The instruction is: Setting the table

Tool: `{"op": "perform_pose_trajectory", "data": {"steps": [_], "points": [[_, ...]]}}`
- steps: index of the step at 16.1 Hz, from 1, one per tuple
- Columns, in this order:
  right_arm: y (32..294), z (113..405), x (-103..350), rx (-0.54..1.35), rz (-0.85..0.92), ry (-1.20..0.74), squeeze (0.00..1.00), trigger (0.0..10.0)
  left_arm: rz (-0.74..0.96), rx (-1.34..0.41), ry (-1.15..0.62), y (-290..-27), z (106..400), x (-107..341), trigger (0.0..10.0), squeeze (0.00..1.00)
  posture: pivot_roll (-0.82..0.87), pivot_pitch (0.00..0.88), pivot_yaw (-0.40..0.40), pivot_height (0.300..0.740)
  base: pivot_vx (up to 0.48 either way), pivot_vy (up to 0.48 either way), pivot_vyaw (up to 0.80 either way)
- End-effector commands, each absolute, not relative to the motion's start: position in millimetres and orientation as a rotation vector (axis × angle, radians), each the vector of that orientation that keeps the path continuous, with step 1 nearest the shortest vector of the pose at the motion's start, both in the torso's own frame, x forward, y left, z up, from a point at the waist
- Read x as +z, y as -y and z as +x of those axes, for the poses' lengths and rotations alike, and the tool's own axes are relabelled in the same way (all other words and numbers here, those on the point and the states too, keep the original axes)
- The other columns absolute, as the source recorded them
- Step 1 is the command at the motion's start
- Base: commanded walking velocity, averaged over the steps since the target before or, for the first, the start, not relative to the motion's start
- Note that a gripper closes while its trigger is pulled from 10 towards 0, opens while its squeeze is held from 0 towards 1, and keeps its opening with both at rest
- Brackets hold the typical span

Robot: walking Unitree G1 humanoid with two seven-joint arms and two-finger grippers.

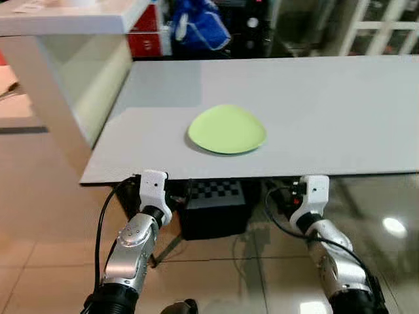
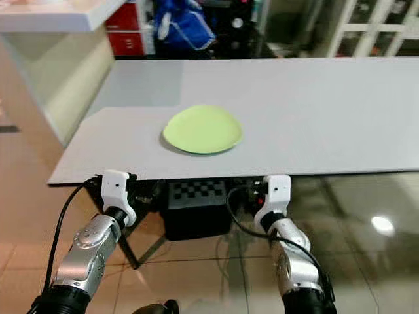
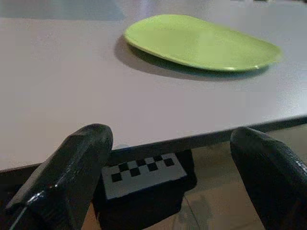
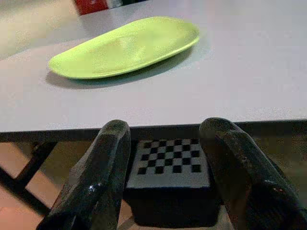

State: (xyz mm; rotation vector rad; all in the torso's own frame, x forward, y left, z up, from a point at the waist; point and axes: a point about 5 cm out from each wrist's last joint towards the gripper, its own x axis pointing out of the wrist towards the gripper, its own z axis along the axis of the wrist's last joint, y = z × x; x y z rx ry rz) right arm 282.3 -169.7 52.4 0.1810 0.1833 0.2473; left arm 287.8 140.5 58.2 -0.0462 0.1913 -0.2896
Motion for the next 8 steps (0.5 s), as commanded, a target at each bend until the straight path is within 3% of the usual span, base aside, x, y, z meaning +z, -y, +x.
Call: {"op": "perform_pose_trajectory", "data": {"steps": [1,3,8], "points": [[172.9,281.9,49.7,0.233,0.176,-0.204,0.00,10.0,-0.030,-0.290,-0.186,-141.7,290.2,59.9,10.0,0.00,-0.06,0.000,0.056,0.740,0.000,0.000,0.00],[171.5,281.4,49.8,0.235,0.177,-0.201,0.00,10.0,-0.038,-0.294,-0.191,-140.7,291.0,60.2,10.0,0.00,-0.06,0.000,0.061,0.740,0.000,0.141,0.00],[169.8,280.0,48.9,0.237,0.182,-0.201,0.00,10.0,-0.049,-0.270,-0.217,-142.7,294.2,59.4,10.0,0.00,-0.06,0.000,0.064,0.740,0.000,0.475,0.00]]}}
